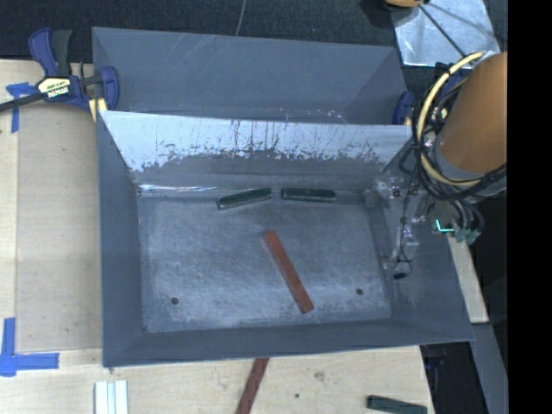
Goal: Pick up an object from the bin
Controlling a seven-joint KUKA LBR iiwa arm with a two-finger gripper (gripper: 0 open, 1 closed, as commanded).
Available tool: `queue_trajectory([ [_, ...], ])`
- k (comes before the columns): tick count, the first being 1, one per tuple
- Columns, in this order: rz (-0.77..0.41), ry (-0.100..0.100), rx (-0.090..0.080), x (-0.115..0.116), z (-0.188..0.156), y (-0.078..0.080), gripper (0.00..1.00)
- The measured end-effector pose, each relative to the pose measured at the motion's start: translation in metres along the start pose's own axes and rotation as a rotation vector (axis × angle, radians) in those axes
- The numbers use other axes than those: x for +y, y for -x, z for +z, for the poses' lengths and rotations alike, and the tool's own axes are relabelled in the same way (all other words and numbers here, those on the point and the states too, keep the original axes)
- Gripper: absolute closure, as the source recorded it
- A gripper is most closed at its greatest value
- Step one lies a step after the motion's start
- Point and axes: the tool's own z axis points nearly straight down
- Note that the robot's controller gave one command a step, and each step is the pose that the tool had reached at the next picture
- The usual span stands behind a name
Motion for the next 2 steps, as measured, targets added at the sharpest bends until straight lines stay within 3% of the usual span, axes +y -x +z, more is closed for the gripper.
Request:
queue_trajectory([
  [1, -0.002, -0.001, -0.008, 0.000, -0.004, 0.002, 0.00],
  [2, -0.018, -0.002, -0.015, 0.019, 0.040, -0.004, 0.00],
])
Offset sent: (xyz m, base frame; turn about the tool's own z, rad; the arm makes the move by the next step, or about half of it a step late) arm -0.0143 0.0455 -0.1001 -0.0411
